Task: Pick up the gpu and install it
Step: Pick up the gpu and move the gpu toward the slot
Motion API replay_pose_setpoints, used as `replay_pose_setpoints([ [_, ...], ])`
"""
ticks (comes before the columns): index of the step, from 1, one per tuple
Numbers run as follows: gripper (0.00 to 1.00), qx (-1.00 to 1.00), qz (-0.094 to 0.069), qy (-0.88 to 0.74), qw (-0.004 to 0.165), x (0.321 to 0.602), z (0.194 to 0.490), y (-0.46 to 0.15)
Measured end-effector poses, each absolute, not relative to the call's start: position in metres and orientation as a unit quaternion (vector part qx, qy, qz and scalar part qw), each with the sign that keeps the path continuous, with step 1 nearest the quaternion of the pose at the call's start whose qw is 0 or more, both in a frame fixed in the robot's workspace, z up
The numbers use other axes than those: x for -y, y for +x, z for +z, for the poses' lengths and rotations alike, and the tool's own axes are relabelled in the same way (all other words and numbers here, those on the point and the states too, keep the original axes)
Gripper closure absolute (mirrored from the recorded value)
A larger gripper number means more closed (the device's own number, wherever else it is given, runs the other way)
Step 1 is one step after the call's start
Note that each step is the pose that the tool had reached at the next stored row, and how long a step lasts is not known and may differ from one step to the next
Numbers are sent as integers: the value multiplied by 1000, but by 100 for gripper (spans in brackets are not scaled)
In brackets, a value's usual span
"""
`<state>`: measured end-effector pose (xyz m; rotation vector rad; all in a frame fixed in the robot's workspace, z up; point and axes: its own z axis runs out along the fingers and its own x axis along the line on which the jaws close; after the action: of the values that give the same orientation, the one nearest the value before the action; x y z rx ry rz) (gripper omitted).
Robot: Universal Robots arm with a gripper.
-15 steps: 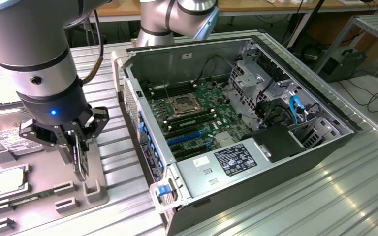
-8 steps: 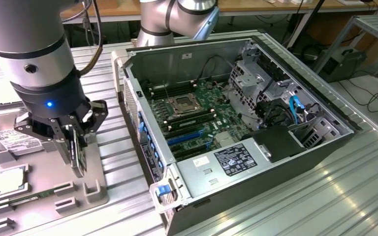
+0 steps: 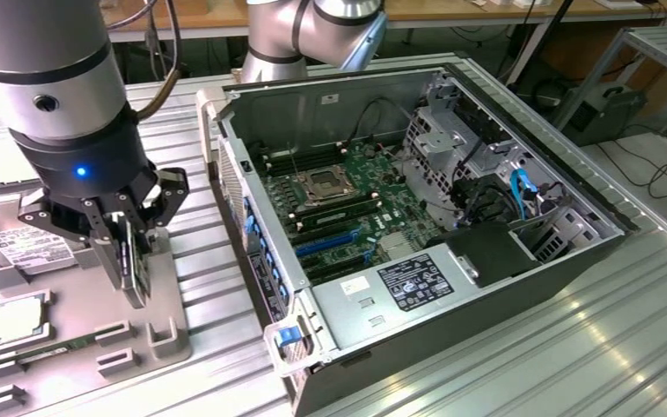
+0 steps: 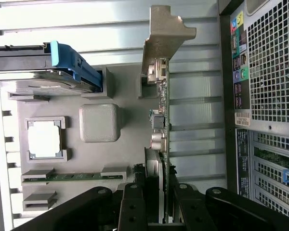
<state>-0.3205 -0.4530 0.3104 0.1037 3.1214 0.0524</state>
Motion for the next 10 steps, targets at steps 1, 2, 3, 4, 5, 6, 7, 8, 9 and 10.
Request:
replay_pose_setpoints([
  [1, 73, -999, 17, 33, 9, 453, 312, -320],
  [2, 73, -999, 17, 33, 9, 453, 314, -320],
  [3, 73, -999, 17, 33, 9, 453, 317, -320],
  [4, 73, -999, 17, 33, 8, 453, 319, -320],
  [5, 73, -999, 17, 33, 8, 453, 321, -320],
  [6, 73, -999, 17, 33, 8, 453, 324, -320],
  [7, 73, -999, 17, 33, 8, 453, 327, -320],
  [8, 73, -999, 17, 33, 7, 453, 330, -320],
  [9, 73, -999, 17, 33, 7, 453, 332, -320],
  [10, 73, -999, 17, 33, 7, 453, 335, -320],
])
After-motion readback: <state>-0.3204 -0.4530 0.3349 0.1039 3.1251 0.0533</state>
